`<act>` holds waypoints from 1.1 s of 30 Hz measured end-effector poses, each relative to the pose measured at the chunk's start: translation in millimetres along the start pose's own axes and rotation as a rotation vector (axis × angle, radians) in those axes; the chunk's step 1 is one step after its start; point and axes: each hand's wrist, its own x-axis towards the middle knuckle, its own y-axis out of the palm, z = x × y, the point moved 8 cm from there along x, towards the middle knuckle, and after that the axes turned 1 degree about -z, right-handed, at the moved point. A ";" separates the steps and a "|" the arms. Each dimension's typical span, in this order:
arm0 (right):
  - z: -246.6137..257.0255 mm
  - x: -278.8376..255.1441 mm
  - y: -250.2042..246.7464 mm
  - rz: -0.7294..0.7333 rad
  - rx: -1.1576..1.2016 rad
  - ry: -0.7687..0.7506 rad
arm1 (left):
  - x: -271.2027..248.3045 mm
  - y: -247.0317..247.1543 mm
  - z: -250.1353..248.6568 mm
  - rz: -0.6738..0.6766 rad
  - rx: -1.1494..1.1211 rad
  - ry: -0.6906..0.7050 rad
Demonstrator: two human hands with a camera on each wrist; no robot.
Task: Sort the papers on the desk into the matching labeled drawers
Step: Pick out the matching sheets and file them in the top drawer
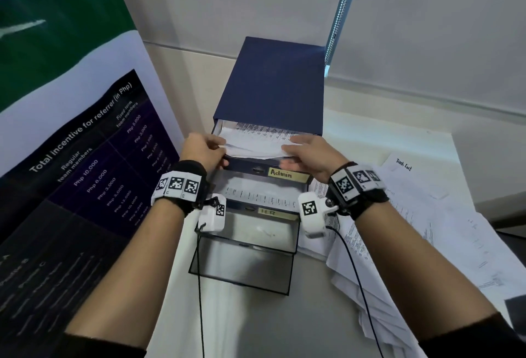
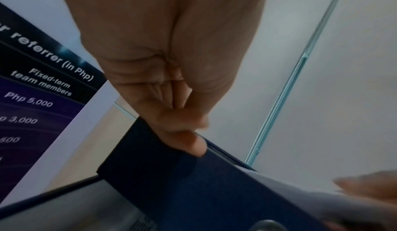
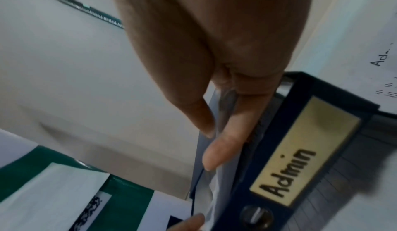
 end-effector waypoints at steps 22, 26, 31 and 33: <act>22.8 -27.3 -64.7 -0.151 -0.826 -0.546 | 7.8 58.3 -31.5 0.057 1.160 0.297; -42.5 -47.1 -187.5 -0.507 -0.672 -0.371 | -13.1 72.7 -65.0 0.011 1.092 0.412; -242.8 -41.9 -312.0 -0.547 -0.888 0.525 | -80.9 141.5 -126.1 0.102 0.565 0.762; -289.3 -52.9 -326.7 -0.569 -0.858 0.676 | -111.1 192.2 -129.6 0.303 0.410 0.773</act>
